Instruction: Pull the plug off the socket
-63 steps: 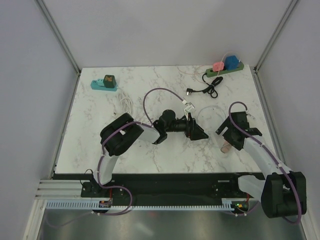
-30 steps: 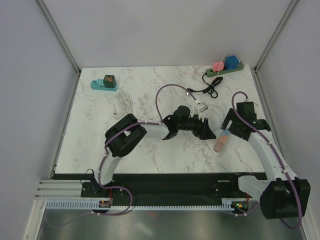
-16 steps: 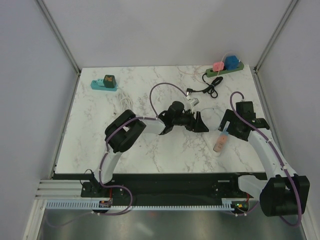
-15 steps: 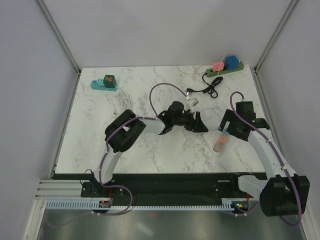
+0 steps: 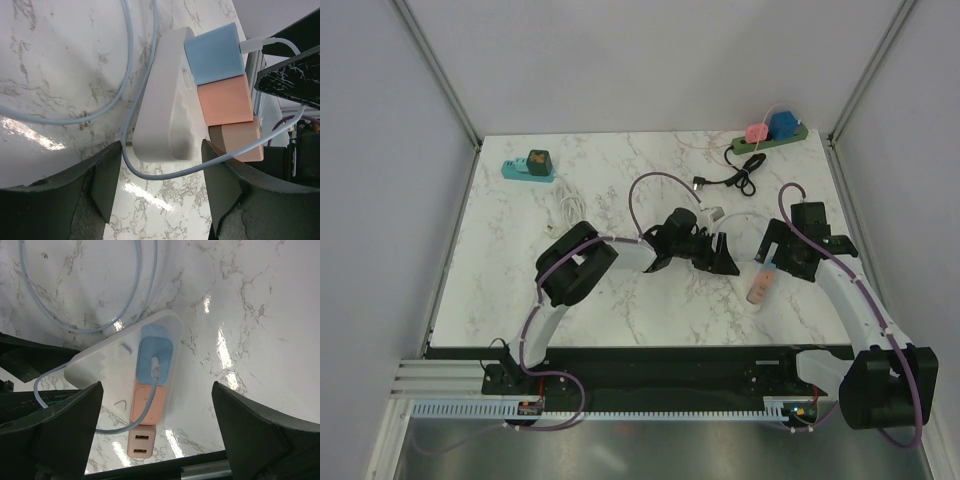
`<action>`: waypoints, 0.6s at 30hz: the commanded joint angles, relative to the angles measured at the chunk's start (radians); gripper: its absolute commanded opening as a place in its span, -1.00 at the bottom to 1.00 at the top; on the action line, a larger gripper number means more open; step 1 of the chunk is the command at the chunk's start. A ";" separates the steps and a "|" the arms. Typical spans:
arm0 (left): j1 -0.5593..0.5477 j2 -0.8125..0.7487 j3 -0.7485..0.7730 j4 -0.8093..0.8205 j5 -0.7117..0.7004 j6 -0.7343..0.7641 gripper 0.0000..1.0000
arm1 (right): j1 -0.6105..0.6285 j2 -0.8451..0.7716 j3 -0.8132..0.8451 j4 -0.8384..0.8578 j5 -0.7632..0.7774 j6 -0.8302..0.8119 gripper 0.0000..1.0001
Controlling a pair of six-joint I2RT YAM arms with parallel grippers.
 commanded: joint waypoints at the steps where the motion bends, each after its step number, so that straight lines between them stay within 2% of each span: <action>1: -0.011 0.006 0.032 0.001 0.031 0.006 0.42 | 0.000 0.004 0.021 0.015 -0.014 -0.015 0.96; 5: -0.013 -0.026 -0.008 0.039 0.001 0.011 0.41 | 0.000 -0.001 0.020 0.017 -0.014 -0.014 0.96; 10: -0.008 -0.113 -0.109 0.108 -0.057 0.017 0.61 | 0.000 -0.001 0.018 0.015 -0.014 -0.012 0.96; 16: -0.008 -0.270 -0.187 -0.019 -0.149 0.055 0.65 | 0.000 0.005 0.021 0.015 0.011 -0.005 0.96; 18: -0.014 -0.362 -0.255 -0.040 -0.195 0.060 0.57 | 0.000 0.007 0.020 0.018 0.012 -0.003 0.96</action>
